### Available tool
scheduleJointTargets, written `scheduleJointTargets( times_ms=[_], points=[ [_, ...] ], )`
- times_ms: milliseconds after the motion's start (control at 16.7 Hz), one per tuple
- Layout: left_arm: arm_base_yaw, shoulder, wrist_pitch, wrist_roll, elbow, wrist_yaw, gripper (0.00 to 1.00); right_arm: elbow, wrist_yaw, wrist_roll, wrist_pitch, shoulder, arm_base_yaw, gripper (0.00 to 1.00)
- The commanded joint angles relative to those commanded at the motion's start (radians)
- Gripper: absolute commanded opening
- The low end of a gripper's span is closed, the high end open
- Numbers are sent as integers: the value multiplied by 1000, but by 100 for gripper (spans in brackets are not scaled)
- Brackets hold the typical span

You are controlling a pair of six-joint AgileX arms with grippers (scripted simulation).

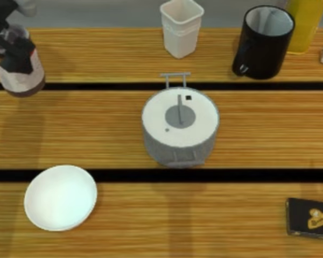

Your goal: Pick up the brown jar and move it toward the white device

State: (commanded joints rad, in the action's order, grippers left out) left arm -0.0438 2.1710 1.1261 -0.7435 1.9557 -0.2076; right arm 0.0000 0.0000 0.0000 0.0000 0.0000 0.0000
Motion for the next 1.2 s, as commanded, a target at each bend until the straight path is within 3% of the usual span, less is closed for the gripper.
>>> scheduleJointTargets(
  times_ms=[660,900,1200],
  points=[
    [11,-89,-2,32,-112,13,0,0,0,0,0,0,0,100],
    [78,-114,-59,221,-190,70,0,0,0,0,0,0,0,100],
    [208,-179,-179,596,-334,173,0,0,0,0,0,0,0,100]
  ],
)
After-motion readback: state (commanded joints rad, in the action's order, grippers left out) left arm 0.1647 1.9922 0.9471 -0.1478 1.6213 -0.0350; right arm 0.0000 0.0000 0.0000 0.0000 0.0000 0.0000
